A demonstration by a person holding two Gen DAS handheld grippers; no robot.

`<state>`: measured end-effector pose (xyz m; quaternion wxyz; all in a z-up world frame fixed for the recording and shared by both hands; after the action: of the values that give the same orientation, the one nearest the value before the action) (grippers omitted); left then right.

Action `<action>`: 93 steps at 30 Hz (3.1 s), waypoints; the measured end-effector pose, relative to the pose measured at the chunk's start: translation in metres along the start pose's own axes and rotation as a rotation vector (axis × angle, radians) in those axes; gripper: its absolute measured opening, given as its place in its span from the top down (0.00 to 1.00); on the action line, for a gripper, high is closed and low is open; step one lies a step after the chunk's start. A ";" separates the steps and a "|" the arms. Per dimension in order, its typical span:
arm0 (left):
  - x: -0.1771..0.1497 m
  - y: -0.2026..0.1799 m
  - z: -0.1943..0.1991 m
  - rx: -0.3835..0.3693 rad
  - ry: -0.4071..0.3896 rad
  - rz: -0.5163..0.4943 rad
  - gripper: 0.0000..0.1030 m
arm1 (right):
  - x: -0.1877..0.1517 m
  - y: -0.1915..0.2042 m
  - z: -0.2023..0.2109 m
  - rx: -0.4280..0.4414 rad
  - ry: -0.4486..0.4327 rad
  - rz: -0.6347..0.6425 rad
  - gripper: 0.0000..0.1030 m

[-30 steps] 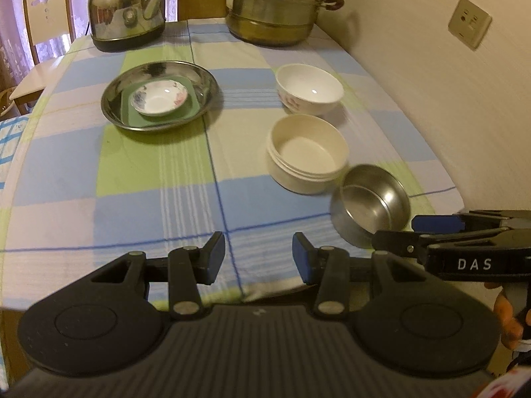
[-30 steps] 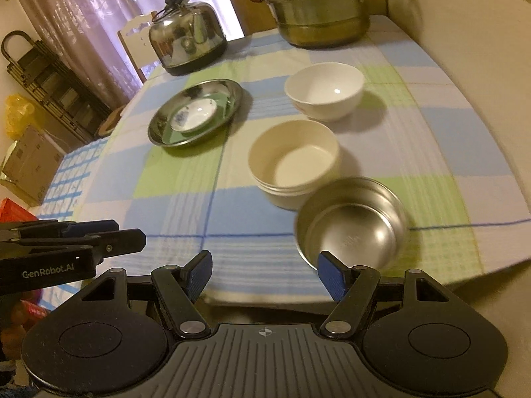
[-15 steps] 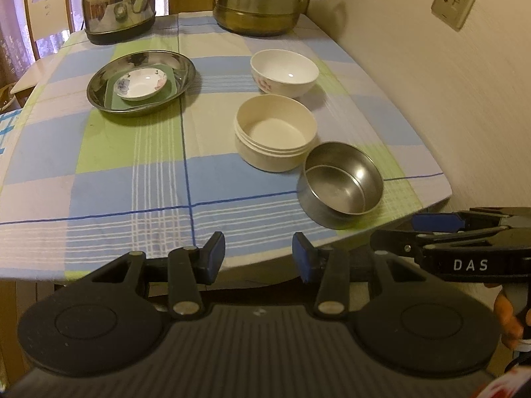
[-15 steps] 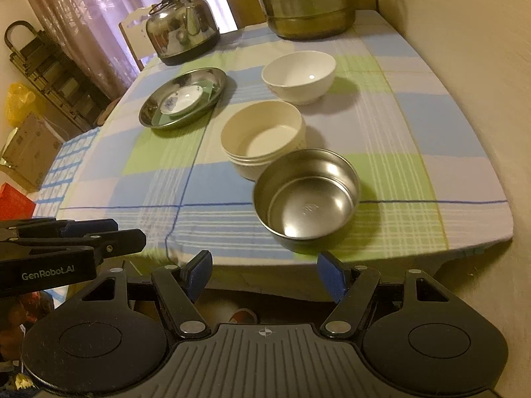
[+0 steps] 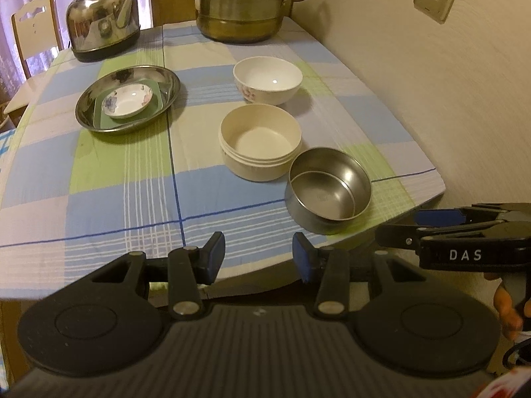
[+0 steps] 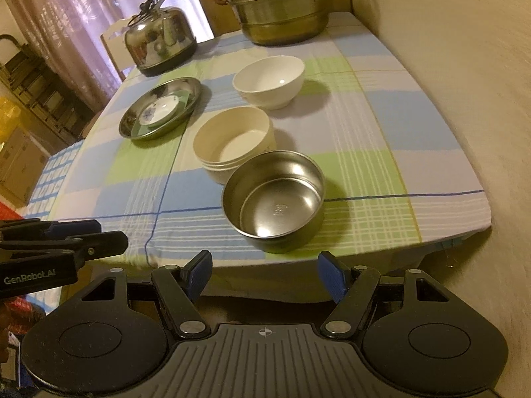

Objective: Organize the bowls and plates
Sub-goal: 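Move the right gripper toward the cream bowl's rim, then close the right gripper on the cream bowl's rim and lift it, then carry the cream bowl over the white floral bowl and lower it in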

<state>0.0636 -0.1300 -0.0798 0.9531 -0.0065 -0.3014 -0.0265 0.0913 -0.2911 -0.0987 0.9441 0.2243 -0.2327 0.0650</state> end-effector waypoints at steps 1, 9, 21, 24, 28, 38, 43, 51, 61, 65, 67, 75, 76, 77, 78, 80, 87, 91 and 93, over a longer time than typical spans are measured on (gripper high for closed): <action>0.001 0.001 0.000 0.001 -0.002 0.000 0.60 | 0.001 -0.001 0.000 -0.002 -0.003 -0.001 0.32; 0.000 0.004 -0.006 0.008 0.003 0.019 0.60 | 0.007 -0.007 -0.004 -0.012 -0.014 -0.003 0.32; 0.008 0.009 -0.016 0.026 0.000 0.035 0.59 | 0.022 -0.027 -0.009 -0.024 -0.028 -0.013 0.32; 0.011 0.008 -0.019 0.023 -0.003 0.032 0.59 | 0.025 -0.030 -0.011 -0.026 -0.032 -0.015 0.32; 0.014 0.009 -0.023 0.034 0.004 0.023 0.59 | 0.031 -0.033 -0.013 -0.025 -0.035 -0.017 0.32; 0.027 0.037 -0.042 0.067 0.040 0.032 0.59 | 0.059 -0.037 -0.033 -0.015 -0.055 -0.023 0.32; 0.040 0.047 -0.057 0.058 0.027 0.020 0.59 | 0.077 -0.034 -0.048 -0.006 -0.070 -0.029 0.32; 0.073 0.058 -0.097 0.015 0.003 -0.034 0.59 | 0.104 -0.019 -0.076 -0.016 -0.094 -0.012 0.33; 0.093 0.062 -0.148 -0.059 0.045 -0.082 0.60 | 0.123 0.006 -0.124 -0.012 -0.054 0.011 0.51; 0.094 0.065 -0.161 -0.069 0.066 -0.088 0.62 | 0.123 0.010 -0.140 -0.019 -0.029 0.016 0.56; 0.094 0.066 -0.166 -0.076 0.073 -0.088 0.62 | 0.123 0.011 -0.145 -0.021 -0.019 0.018 0.59; 0.096 0.066 -0.179 -0.091 0.095 -0.099 0.70 | 0.123 0.009 -0.158 -0.045 0.009 0.012 0.66; 0.097 0.066 -0.180 -0.094 0.096 -0.100 0.72 | 0.123 0.008 -0.158 -0.045 0.010 0.011 0.67; 0.097 0.065 -0.181 -0.099 0.097 -0.100 0.74 | 0.123 0.007 -0.159 -0.045 0.012 0.009 0.68; 0.097 0.065 -0.182 -0.101 0.100 -0.099 0.78 | 0.124 0.007 -0.160 -0.045 0.013 0.008 0.70; 0.097 0.065 -0.183 -0.099 0.106 -0.095 0.80 | 0.124 0.006 -0.160 -0.041 0.014 0.008 0.74; 0.096 0.070 -0.182 -0.105 0.112 -0.074 0.86 | 0.124 0.011 -0.162 -0.020 0.020 0.022 0.86; 0.096 0.070 -0.180 -0.099 0.108 -0.080 0.87 | 0.123 0.013 -0.162 -0.028 0.024 0.032 0.87; 0.096 0.071 -0.177 -0.096 0.105 -0.079 0.87 | 0.123 0.014 -0.161 -0.024 0.029 0.030 0.87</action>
<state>0.2472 -0.0688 -0.1692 0.9644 -0.0392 -0.2494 -0.0787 0.2628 -0.2031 -0.1627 0.9489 0.2082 -0.2232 0.0798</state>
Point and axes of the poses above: each gripper's, at about its wrist camera, not at the fingertips, and z roughly against the way its jaws point, y to its left, x to its top, the point moved 7 cm from there along -z, roughly the way its jaws point, and after that the axes turned 10 degrees about -z, right-handed, at the moved point
